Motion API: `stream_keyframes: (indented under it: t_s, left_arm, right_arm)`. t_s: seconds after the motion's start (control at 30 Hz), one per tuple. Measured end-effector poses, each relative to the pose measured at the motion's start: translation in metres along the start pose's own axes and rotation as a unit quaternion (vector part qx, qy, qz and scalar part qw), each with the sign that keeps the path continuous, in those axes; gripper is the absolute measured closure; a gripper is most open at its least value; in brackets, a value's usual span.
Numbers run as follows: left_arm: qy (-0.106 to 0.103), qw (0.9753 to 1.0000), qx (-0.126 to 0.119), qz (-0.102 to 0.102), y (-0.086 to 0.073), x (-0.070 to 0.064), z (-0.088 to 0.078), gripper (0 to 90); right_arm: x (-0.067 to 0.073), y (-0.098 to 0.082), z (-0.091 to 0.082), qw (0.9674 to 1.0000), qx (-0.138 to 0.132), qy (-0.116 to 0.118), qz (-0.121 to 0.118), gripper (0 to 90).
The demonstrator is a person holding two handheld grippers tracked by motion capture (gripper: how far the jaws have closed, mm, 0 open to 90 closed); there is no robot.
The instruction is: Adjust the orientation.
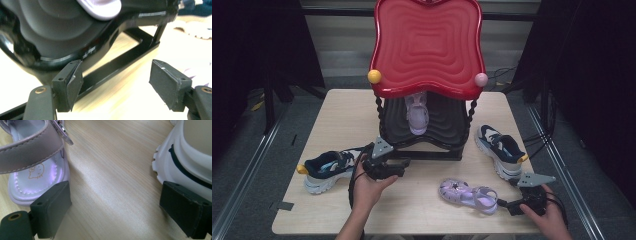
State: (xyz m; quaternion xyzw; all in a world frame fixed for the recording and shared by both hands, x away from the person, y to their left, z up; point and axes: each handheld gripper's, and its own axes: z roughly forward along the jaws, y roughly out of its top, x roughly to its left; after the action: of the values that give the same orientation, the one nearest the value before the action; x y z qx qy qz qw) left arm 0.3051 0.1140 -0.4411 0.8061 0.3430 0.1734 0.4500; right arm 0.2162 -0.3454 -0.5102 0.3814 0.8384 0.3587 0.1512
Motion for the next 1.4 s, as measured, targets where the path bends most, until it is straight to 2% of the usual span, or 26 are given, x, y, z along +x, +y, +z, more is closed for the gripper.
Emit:
stream_keyframes:
  t_s: [0.17,0.3,0.37,0.57,0.63,0.83,0.97,1.03,1.13,1.2,1.3,1.37,1.4]
  left_arm:
    - [-0.008,0.9998,0.016,0.004,-0.013,0.002,0.001,25.9]
    - [-0.023,0.9993,0.028,0.007,-0.023,0.003,0.002,25.9]
    - [-0.034,0.9985,0.039,0.015,-0.03,0.004,0.002,25.8]
    - [-0.048,0.9974,0.052,0.014,-0.045,0.007,0.006,25.8]
    - [-0.052,0.997,0.056,0.007,-0.051,0.008,0.008,25.8]
    - [-0.049,0.9961,0.073,0.002,-0.063,0.013,0.01,25.0]
    - [-0.05,0.9957,0.077,0.01,-0.065,0.012,0.01,24.2]
    - [-0.053,0.9953,0.081,0.004,-0.068,0.012,0.011,24.0]
    - [-0.048,0.9951,0.086,0.013,-0.07,0.014,0.011,23.0]
    - [-0.049,0.9951,0.085,0.008,-0.071,0.014,0.011,22.9]
    - [-0.045,0.9946,0.09,0.025,-0.071,0.013,0.011,22.3]
    - [-0.048,0.9945,0.089,0.027,-0.071,0.012,0.012,21.1]
    - [-0.045,0.9939,0.094,0.036,-0.071,0.011,0.012,20.5]
  right_arm:
    - [0.0,0.0,0.0,1.0,0.0,0.0,0.0,8.9]
    - [0.0,0.0,0.0,1.0,0.0,0.0,0.0,8.9]
    - [0.0,0.0,0.0,1.0,0.0,0.0,0.0,8.9]
    - [0.0,0.0,0.0,1.0,0.0,0.0,0.0,8.9]
    - [0.0,0.0,0.0,1.0,0.0,0.0,0.0,8.9]
    - [0.0,0.0,0.0,1.0,0.0,-0.001,0.001,8.8]
    - [0.0,0.0,0.0,1.0,0.0,-0.001,0.001,8.9]
    - [0.0,0.0,0.0,1.0,0.0,-0.001,0.001,8.9]
    - [0.0,0.0,0.0,1.0,0.0,0.0,0.001,8.9]
    - [0.0,0.0,0.0,1.0,0.001,0.0,0.002,9.0]
    - [0.001,0.0,0.0,1.0,-0.001,-0.001,0.003,10.2]
    - [0.001,0.0,-0.001,1.0,-0.002,-0.003,0.004,11.1]
    - [0.001,0.001,-0.002,1.0,0.0,-0.004,0.006,13.6]
